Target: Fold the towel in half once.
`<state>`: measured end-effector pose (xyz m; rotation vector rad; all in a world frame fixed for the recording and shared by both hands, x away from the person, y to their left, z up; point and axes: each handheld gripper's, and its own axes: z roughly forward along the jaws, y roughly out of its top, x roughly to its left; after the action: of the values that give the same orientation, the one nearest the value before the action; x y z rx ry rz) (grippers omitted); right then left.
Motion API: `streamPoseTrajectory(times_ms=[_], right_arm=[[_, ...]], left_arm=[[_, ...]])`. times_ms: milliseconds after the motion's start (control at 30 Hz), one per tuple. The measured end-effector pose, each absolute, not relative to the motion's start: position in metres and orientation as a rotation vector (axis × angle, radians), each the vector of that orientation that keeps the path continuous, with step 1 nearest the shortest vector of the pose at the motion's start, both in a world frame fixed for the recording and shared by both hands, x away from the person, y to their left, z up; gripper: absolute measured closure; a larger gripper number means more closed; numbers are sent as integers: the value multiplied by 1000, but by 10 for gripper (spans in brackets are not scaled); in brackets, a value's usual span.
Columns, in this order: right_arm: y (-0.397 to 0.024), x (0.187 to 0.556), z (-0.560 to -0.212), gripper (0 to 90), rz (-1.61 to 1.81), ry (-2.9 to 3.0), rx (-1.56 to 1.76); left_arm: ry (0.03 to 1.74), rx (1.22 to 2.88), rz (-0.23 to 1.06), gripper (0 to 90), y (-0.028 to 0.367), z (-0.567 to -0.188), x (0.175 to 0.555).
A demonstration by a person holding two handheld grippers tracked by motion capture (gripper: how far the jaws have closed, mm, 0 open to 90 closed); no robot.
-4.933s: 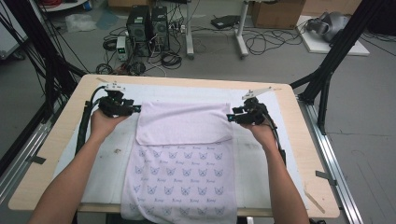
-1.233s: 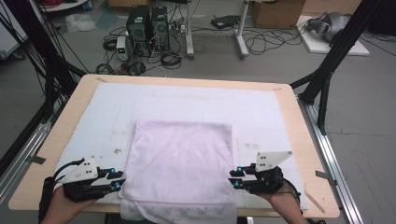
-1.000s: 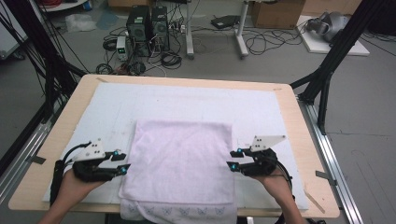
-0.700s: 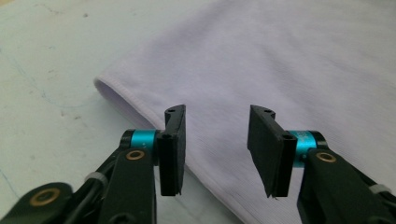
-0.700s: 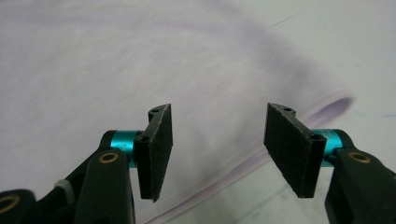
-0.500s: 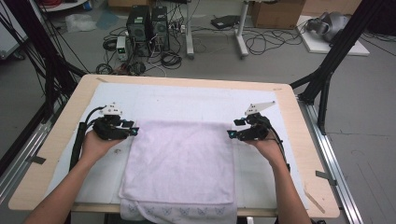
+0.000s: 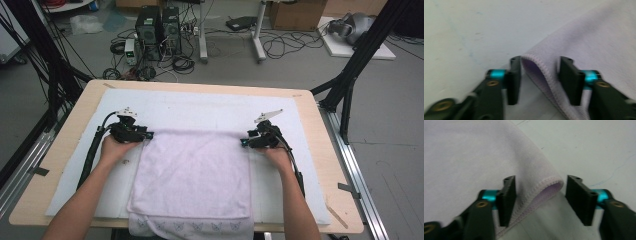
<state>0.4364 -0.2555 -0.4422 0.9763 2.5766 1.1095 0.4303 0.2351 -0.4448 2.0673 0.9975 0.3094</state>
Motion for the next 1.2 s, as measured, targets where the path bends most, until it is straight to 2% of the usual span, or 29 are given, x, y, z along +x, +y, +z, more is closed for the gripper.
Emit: streamPoseTrajectory(times_ms=[33,67,133,233,300,533,600,667,700,733,767,800,967,1000,1033,1200], right_arm=[[-256,437,-442,714,1131,2587,978],[-254,438,-443,762,1199,2620,990],[-249,438,-442,823,1177,2638,952],[-247,444,-429,845,1105,2636,923],[-246,448,-415,850,1128,2598,910],[-243,471,-342,856,1139,2432,879],[-246,477,-318,853,1166,2377,861],[-249,482,-306,788,1170,2353,877],[-250,484,-304,695,1163,2324,902],[-252,487,-305,647,1160,2311,936],[-255,489,-310,577,1152,2317,965],[-256,490,-317,543,1129,2326,993],[-260,477,-357,475,1131,2385,1005],[-260,474,-364,417,1118,2419,1025],[-261,473,-369,404,1124,2444,1050],[-257,450,-388,398,1157,2482,1000]], left_arm=[[967,2085,298,649,234,-444,430],[951,2087,277,780,234,-444,430],[954,2113,314,844,230,-440,429],[970,2125,360,863,228,-430,435],[972,2098,436,878,227,-415,439],[941,2012,633,880,224,-320,467],[924,1997,654,878,226,-300,475],[925,1998,660,839,225,-292,481],[942,2008,691,719,225,-292,483],[958,2007,684,639,226,-295,485],[964,2015,647,610,228,-301,486],[970,2027,634,580,230,-307,485],[987,2041,515,506,248,-353,471],[983,2045,489,494,249,-359,468],[970,2051,459,489,251,-369,464],[914,2054,393,468,253,-393,443]])
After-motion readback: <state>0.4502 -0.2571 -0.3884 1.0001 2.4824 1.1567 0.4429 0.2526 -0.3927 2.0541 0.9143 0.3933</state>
